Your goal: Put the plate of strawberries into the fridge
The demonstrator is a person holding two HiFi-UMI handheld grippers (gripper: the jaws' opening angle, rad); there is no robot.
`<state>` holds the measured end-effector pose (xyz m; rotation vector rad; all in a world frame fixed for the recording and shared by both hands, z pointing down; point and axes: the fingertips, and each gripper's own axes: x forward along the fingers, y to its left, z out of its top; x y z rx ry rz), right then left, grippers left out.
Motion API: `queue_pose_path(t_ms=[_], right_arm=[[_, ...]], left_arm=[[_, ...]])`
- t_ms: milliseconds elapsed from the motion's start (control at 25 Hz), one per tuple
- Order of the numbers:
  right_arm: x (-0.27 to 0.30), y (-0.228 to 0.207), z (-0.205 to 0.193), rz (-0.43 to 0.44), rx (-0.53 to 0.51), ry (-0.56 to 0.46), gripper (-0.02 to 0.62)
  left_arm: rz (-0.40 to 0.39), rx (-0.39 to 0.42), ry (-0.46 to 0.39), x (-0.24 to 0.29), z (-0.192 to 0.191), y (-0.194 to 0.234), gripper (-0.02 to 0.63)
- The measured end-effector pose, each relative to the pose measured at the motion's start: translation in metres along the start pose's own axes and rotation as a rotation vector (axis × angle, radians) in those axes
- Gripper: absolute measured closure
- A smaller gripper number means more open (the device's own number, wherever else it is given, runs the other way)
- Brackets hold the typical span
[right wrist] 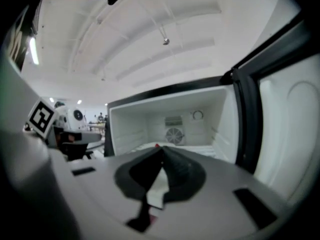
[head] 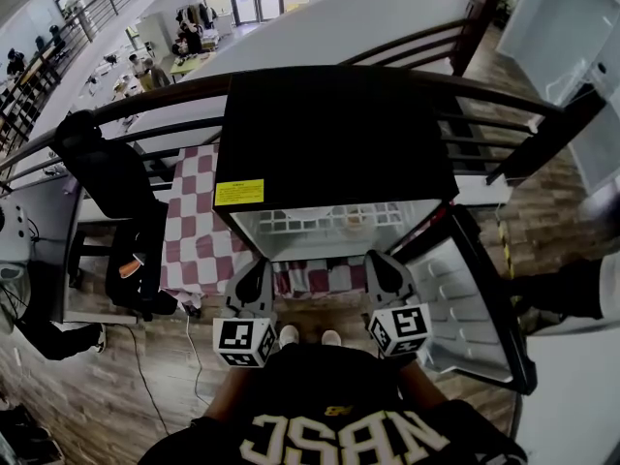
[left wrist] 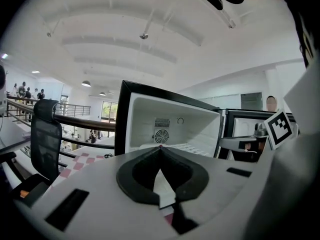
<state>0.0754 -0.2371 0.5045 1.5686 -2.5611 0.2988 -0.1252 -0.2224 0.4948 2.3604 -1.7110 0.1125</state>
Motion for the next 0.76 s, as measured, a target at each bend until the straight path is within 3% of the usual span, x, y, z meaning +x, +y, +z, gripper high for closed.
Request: queue_pose_path(t_ms=[760], right_arm=[[-0.011, 0.012, 0.002, 0.021, -0.021, 0.004, 0.574]], left_arm=[[0.014, -0.007, -0.010, -0.013, -0.007, -0.007, 0.584]])
